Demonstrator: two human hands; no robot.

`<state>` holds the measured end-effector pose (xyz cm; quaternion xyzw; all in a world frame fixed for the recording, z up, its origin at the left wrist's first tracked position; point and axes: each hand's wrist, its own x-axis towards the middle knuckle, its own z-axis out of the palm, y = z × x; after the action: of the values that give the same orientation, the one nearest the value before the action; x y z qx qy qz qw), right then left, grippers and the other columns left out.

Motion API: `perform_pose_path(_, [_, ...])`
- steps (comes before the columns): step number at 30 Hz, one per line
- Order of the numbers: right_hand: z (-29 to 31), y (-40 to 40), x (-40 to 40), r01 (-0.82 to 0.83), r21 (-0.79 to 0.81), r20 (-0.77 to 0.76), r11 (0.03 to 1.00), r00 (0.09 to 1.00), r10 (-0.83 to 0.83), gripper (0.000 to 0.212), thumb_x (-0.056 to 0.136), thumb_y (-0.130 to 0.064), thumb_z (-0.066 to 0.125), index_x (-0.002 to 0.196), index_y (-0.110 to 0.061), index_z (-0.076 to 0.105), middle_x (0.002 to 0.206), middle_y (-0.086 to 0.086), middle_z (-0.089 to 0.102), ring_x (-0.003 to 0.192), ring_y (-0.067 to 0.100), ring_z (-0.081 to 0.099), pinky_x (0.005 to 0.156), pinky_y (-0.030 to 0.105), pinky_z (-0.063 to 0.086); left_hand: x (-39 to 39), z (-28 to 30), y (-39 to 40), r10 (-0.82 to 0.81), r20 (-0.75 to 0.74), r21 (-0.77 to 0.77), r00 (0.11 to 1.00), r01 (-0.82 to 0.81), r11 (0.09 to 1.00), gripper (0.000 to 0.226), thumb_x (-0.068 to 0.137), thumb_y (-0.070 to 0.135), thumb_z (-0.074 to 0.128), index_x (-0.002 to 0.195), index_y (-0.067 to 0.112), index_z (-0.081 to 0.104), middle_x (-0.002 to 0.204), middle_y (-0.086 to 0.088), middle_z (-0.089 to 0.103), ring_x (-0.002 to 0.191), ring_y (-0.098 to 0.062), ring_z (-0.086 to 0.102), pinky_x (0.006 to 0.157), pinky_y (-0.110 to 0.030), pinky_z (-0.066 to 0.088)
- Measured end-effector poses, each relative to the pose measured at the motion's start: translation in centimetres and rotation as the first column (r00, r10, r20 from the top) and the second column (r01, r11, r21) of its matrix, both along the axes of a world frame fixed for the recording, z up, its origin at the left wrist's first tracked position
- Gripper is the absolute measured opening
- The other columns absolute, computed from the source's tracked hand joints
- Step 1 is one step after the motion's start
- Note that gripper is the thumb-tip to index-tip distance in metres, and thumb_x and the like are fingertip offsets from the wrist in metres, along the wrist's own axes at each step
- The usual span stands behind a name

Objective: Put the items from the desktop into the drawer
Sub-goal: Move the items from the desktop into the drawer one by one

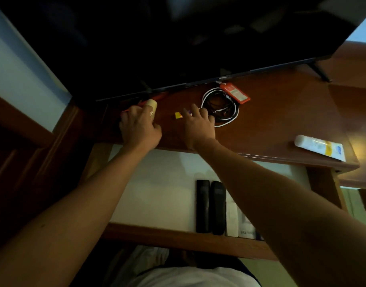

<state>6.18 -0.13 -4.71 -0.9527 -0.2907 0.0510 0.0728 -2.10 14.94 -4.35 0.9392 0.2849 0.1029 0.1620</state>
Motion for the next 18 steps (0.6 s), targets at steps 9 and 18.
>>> perform_pose_path(9, [-0.8, 1.7, 0.9, -0.094, -0.17, 0.127, 0.981, 0.985, 0.116, 0.046, 0.092, -0.019, 0.062, 0.137, -0.018, 0.053, 0.138, 0.011, 0.051, 0.132, 0.037, 0.04, 0.108, 0.058, 0.03, -0.1, -1.1, 1.1, 0.014, -0.179, -0.124, 0.984, -0.037, 0.992, 0.075, 0.085, 0.029, 0.071, 0.15, 0.03, 0.033, 0.142, -0.018, 0.044, 0.124, -0.045, 0.045, 0.093, -0.051, 0.045])
perform_pose_path(18, [-1.7, -1.3, -3.7, 0.099, 0.239, -0.156, 0.966, 0.986, -0.062, 0.037, 0.093, -0.027, 0.057, 0.126, -0.011, 0.053, 0.121, 0.012, 0.051, 0.102, 0.031, 0.055, 0.074, 0.038, 0.047, -5.8, -2.9, -4.0, -0.052, 0.084, -0.363, 0.995, 0.079, 0.928, 0.07, 0.082, 0.037, 0.074, 0.144, 0.034, 0.041, 0.126, -0.008, 0.054, 0.108, -0.027, 0.054, 0.076, -0.034, 0.044])
